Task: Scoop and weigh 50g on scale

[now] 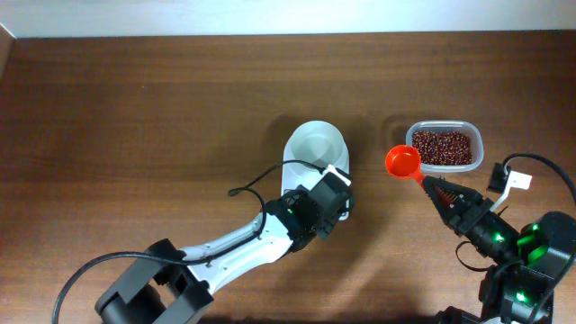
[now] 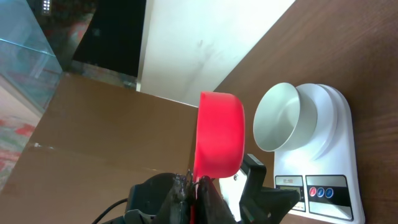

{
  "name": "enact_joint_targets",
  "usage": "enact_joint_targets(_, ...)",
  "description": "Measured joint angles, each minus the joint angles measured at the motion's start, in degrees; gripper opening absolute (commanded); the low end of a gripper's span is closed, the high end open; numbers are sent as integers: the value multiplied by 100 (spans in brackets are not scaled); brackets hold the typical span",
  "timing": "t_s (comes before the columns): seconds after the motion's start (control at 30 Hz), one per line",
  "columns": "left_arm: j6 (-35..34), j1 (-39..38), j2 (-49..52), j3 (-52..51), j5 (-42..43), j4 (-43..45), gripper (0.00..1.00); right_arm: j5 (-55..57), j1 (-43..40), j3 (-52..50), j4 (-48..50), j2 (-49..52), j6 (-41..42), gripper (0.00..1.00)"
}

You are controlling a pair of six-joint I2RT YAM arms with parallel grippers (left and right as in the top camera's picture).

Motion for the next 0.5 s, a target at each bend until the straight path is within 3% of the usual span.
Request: enact_joint_targets(0.5, 221, 0, 365, -162, -243, 483, 0, 0, 0, 0, 0, 11, -2, 4)
